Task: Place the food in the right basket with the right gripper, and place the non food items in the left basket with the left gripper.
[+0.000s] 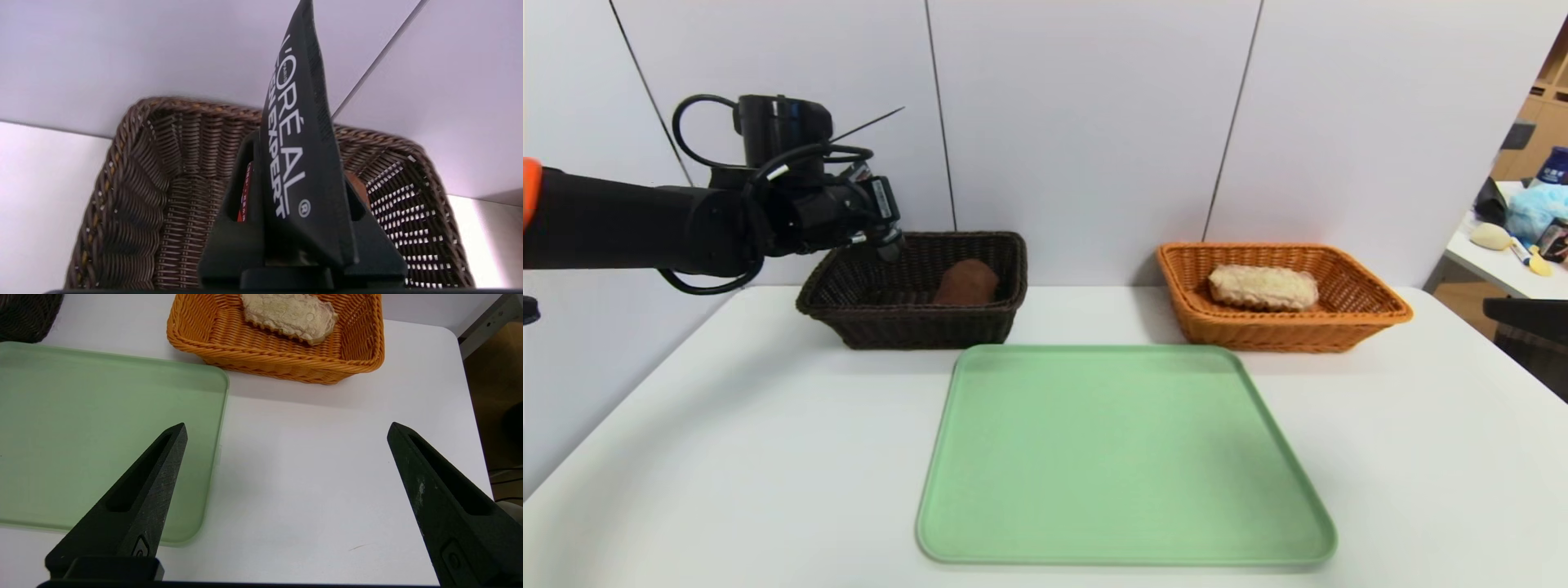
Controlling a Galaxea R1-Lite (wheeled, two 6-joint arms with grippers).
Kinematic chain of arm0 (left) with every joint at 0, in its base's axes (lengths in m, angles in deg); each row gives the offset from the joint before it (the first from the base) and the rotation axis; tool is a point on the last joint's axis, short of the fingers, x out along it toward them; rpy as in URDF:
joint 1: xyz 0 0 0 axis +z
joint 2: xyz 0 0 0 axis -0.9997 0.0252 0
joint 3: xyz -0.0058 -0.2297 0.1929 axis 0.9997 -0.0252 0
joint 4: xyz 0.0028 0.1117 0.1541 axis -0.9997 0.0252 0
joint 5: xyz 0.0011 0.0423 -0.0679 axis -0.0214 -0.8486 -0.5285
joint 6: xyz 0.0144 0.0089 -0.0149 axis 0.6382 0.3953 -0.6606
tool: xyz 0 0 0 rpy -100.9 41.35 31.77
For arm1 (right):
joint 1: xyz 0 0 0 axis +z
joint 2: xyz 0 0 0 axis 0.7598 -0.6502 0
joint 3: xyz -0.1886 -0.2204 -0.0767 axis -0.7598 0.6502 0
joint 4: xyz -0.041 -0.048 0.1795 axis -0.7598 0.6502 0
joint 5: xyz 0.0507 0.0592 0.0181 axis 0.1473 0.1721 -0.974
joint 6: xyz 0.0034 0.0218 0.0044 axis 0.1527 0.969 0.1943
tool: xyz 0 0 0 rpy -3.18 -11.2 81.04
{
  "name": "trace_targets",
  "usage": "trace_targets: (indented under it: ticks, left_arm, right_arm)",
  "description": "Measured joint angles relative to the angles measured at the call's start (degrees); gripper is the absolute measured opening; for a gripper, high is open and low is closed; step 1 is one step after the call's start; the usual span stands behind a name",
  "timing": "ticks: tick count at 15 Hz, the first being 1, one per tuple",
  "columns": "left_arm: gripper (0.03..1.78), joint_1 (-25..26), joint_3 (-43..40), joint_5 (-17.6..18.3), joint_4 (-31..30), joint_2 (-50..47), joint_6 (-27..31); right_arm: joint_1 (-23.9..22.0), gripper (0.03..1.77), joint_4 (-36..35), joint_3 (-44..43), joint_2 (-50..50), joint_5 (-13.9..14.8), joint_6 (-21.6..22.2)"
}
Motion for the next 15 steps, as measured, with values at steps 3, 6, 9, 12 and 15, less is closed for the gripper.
trace_targets:
  ticks: [3,6,9,12,15]
  left_arm:
    - [0.69,0.02,0.05,-0.55,-0.35,1.08,0.0]
    - [1.02,0.04,0.13,-0.74,-0.21,1.0,0.06]
    - [1.24,0.02,-0.2,-0.79,-0.02,0.01,0.04]
    - [1.39,-0.13,-1.46,-1.15,0.09,-3.08,0.01]
    - [1.48,-0.72,-3.25,-2.72,1.61,-8.23,0.17]
  right_arm:
    - [0.0,1.69,0.05,0.11,-0.06,0.0,-0.02]
    - [0.0,1.69,-0.04,0.11,-0.17,-0.09,-0.02]
    - [0.0,1.69,-0.09,0.11,-0.3,-0.07,0.0]
    - [-0.23,1.69,-0.22,0.34,-0.44,0.0,-0.02]
    - [-0.74,1.69,-0.45,0.37,-0.61,0.11,0.0]
